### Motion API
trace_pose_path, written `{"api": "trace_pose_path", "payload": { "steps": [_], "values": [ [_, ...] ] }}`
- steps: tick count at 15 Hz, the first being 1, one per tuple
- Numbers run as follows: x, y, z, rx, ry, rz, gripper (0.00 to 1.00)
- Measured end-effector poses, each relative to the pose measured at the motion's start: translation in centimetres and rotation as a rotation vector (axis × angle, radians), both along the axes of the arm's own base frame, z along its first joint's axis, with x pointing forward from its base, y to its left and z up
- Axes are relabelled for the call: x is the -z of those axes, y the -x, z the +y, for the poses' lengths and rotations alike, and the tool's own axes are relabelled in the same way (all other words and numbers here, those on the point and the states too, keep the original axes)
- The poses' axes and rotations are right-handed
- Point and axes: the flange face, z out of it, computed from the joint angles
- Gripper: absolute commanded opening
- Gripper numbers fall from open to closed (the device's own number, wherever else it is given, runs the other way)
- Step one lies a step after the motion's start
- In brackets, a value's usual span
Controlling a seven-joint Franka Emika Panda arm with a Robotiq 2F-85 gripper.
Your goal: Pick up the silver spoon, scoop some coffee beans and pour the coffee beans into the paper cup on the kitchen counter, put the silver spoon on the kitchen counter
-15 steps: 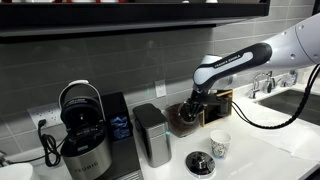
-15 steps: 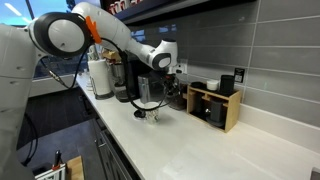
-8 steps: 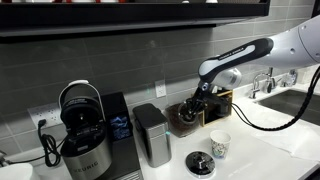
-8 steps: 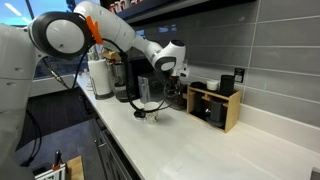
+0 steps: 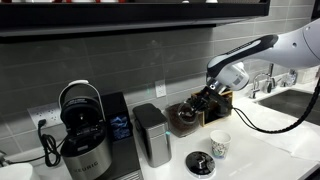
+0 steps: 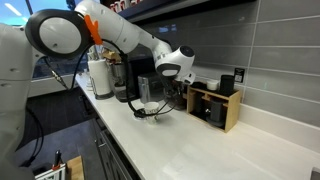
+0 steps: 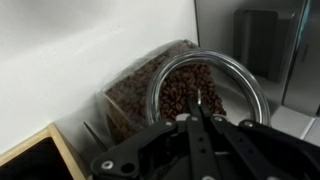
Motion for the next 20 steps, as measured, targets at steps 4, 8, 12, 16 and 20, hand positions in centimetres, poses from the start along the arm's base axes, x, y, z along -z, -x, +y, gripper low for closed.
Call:
{"api": "trace_pose_path", "payload": {
  "steps": [4, 8, 12, 16, 20],
  "values": [
    [0.9, 1.1, -1.3, 0.011, -0.110, -0.012, 0.01],
    [1.0, 2.8, -2.0, -0.018, -0.200, -0.007, 0.01],
    [0.9, 4.9, -2.7, -0.062, -0.250, 0.025, 0.01],
    [0.5, 7.0, -3.7, -0.103, -0.292, 0.035, 0.01],
    [-0.2, 9.5, -4.8, -0.135, -0.314, 0.032, 0.01]
  ]
}}
